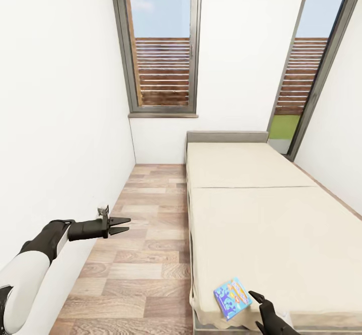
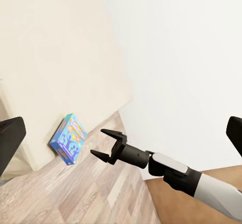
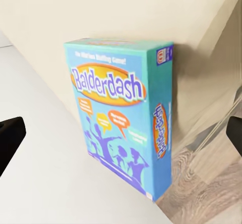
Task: Put all the toys in the child's room - the three board games (two on the bed and one on the table), the two jigsaw puzzles on the table, and the tennis ball on the table - inside the toy box on the table in the child's room.
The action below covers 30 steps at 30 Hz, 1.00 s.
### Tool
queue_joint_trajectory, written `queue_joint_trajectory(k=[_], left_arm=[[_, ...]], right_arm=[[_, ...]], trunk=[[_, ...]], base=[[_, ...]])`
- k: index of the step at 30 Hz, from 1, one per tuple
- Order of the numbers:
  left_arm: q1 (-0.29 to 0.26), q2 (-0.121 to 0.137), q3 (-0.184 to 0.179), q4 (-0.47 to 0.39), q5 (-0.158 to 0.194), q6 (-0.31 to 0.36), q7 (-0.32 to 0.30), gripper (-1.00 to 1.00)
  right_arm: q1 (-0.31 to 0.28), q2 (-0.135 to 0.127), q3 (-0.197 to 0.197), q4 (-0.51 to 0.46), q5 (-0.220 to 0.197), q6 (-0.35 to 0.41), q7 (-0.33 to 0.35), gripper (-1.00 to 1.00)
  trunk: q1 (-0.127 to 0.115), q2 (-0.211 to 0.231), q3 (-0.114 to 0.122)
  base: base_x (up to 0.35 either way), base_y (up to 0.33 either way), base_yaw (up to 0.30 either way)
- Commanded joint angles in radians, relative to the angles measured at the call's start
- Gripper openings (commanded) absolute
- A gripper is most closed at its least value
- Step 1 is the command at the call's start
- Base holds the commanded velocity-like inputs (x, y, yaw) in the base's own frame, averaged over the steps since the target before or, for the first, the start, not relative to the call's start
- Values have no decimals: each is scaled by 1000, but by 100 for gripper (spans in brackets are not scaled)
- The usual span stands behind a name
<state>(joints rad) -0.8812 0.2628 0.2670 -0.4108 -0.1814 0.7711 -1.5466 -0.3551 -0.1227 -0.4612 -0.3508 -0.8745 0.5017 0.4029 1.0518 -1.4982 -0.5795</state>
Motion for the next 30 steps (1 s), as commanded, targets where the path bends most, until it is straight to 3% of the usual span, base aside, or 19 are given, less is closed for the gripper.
queue_joint_trajectory(k=[1,19,30], left_arm=[[-1,-1,6,-1,-10,10,-7,100],[-1,-1,6,-1,-10,10,-8,100],[-1,0,6,0,-10,10,-9,100]], right_arm=[[-1,2,-7,0,-3,8,1,100],[-1,9,-5,-6,-3,11,2,100],[-2,14,0,-14,-3,20,11,100]], trunk=[[4,-8,-4],[73,-134,-61],[73,-134,-61]], base=[[0,0,0],[0,0,0],[0,0,0]])
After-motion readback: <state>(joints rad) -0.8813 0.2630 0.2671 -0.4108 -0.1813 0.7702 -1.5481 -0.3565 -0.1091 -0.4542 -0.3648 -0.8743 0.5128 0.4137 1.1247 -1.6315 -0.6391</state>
